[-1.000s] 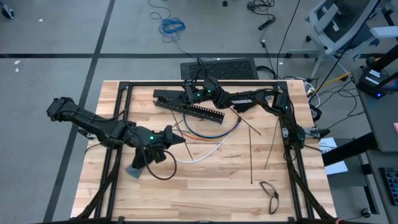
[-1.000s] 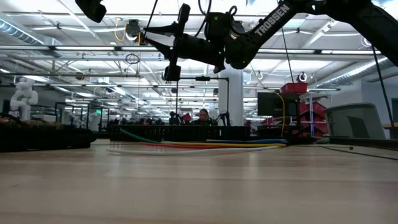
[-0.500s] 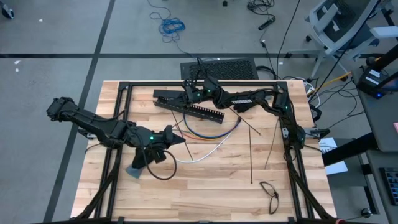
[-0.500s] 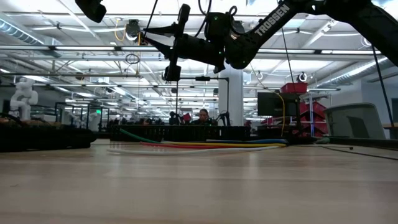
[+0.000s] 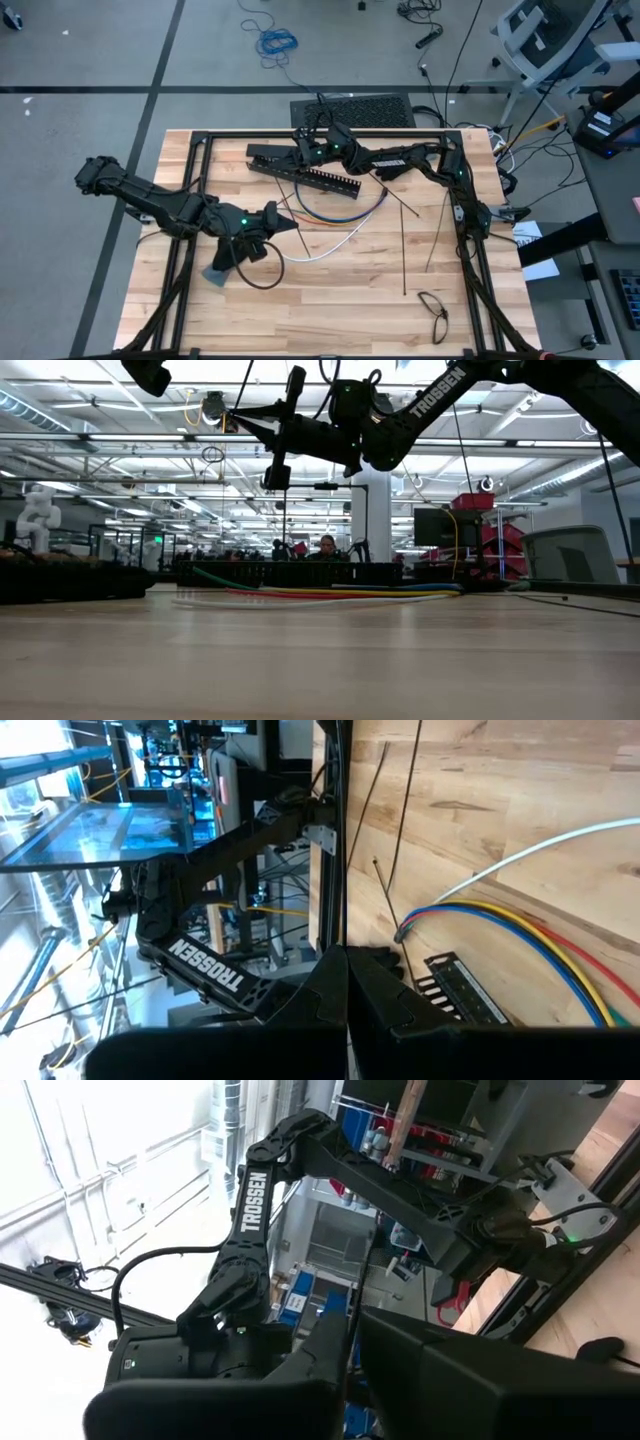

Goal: Ziptie cables
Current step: Prepare the zip tie

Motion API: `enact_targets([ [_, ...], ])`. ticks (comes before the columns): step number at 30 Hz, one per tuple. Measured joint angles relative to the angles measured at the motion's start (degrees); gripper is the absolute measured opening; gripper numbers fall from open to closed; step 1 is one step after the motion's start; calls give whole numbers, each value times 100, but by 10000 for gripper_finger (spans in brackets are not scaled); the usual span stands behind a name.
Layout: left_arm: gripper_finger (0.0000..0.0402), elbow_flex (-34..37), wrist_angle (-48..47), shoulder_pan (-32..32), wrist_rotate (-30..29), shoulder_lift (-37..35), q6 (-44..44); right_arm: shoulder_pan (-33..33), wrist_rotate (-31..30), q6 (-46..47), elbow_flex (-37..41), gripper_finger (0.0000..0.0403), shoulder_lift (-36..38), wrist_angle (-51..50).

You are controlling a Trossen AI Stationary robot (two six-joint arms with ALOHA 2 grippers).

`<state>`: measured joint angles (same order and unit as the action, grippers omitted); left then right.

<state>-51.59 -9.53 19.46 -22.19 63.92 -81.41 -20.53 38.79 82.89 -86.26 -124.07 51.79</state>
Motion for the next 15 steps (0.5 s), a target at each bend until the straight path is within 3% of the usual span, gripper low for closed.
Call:
enact_targets([
  [15, 0, 0, 4, 0, -4, 0, 5, 0, 0, -61, 0, 1, 2, 26],
])
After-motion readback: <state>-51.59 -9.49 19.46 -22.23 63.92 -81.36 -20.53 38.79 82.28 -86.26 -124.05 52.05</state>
